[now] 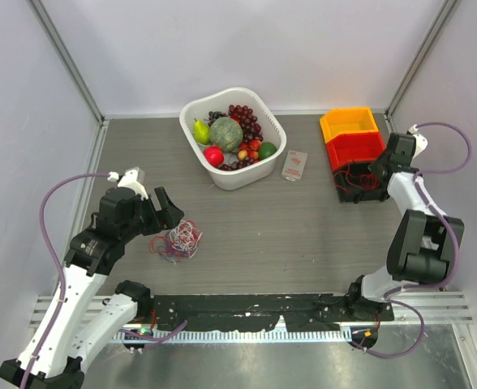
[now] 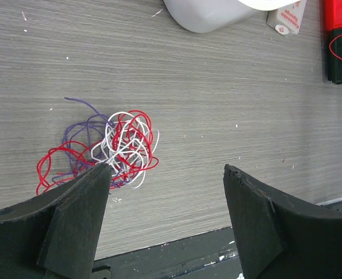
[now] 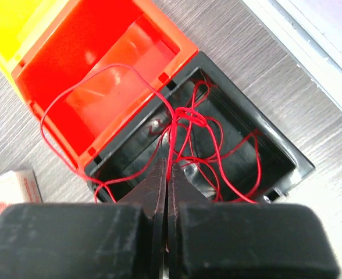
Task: Untangle the cables
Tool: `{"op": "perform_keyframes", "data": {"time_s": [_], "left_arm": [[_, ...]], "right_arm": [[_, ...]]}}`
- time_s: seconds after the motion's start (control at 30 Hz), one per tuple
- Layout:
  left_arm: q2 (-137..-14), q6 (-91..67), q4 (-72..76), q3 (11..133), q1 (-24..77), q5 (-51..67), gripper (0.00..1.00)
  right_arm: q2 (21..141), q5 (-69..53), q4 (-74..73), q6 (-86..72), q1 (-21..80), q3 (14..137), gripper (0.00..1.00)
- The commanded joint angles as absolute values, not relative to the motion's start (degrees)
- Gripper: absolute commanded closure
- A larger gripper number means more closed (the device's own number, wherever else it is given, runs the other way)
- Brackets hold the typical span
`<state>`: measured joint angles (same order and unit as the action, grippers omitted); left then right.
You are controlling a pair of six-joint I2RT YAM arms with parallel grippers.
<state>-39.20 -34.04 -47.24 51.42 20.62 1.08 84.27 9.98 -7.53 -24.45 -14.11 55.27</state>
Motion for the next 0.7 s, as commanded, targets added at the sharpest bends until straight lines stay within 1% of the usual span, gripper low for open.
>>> {"op": "perform_keyframes", "data": {"time_s": [0.0, 0.07, 0.17, 0.3, 0.4, 0.43, 0.47, 0.5, 0.53, 0.57, 0.6, 0.63, 0.67], "left_arm": [[-39.72, -33.66, -46.84, 53.70, 20.74, 0.88, 0.18], [-39.81, -33.66, -47.11, 53.96, 20.74, 0.88, 0.18], [-40.17, -33.58, -48.33, 54.58, 20.83, 0.79, 0.19], [-40.52, -33.49, -49.66, 55.37, 20.74, 0.79, 0.19], [-40.25, -33.49, -50.10, 55.72, 20.74, 0.88, 0.19], [-40.17, -33.31, -50.18, 55.81, 20.74, 0.70, 0.19], [-40.25, -33.22, -50.27, 56.07, 20.74, 0.70, 0.18], [-40.25, -33.05, -50.45, 56.16, 20.74, 0.70, 0.19], [-40.43, -32.79, -50.71, 56.42, 20.74, 0.79, 0.19], [-40.43, -32.44, -50.80, 56.60, 20.74, 0.79, 0.18], [-40.52, -32.17, -50.80, 56.60, 20.74, 0.79, 0.18], [-40.52, -31.99, -50.89, 56.60, 20.74, 0.79, 0.18], [-40.43, -31.82, -50.71, 56.51, 20.74, 0.88, 0.18]], "right_arm": [[93.22, 12.22, -17.99, -30.22, -14.33, 65.27, 0.99], [98.23, 12.30, -23.35, -32.77, -14.24, 70.19, 0.99], [103.26, 12.22, -26.45, -35.68, -14.06, 74.52, 0.99], [106.25, 12.57, -27.68, -36.13, -14.06, 76.37, 0.99], [105.74, 11.69, -27.51, -35.51, -13.89, 76.29, 0.98], [105.04, 11.60, -28.38, -34.64, -13.80, 76.90, 0.93], [104.16, 11.60, -29.17, -33.50, -13.80, 77.43, 0.91], [103.72, 11.78, -31.79, -32.88, -13.62, 78.91, 0.84], [103.01, 13.00, -33.47, -31.91, -13.54, 81.10, 0.72], [102.57, 13.53, -37.05, -31.56, -13.45, 81.82, 0.65], [101.52, 14.58, -38.74, -31.55, -13.36, 83.31, 0.55], [100.73, 14.76, -41.37, -31.55, -13.36, 83.67, 0.52], [98.90, 15.29, -42.01, -32.07, -13.36, 83.76, 0.43]]}}
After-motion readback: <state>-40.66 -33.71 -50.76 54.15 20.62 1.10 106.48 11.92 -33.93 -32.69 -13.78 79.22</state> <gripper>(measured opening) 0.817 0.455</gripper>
